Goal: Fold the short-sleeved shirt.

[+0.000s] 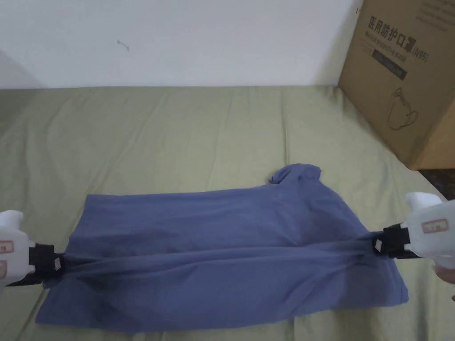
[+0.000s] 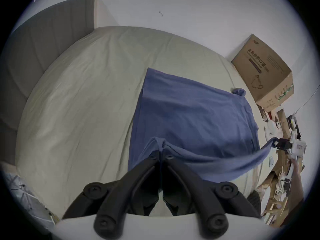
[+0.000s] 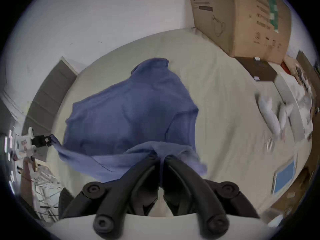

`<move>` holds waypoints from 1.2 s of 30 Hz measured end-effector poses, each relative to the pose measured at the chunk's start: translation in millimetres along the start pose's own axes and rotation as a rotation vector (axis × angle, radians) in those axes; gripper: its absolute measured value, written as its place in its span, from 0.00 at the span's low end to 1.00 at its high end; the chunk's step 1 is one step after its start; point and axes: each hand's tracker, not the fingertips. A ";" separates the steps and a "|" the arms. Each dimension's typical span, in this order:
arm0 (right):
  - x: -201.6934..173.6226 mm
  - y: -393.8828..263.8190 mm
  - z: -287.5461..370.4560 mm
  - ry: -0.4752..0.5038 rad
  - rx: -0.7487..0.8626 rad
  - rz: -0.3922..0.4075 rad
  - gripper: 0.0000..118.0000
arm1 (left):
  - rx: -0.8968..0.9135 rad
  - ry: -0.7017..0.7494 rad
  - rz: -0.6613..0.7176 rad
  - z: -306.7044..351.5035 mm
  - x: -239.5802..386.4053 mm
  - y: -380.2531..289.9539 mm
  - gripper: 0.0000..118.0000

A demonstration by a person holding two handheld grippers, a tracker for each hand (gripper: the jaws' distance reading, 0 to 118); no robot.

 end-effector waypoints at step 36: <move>-24.9 -138.5 99.4 0.181 0.271 -0.142 0.00 | 0.082 0.070 -0.056 38.6 -3.6 -64.8 0.00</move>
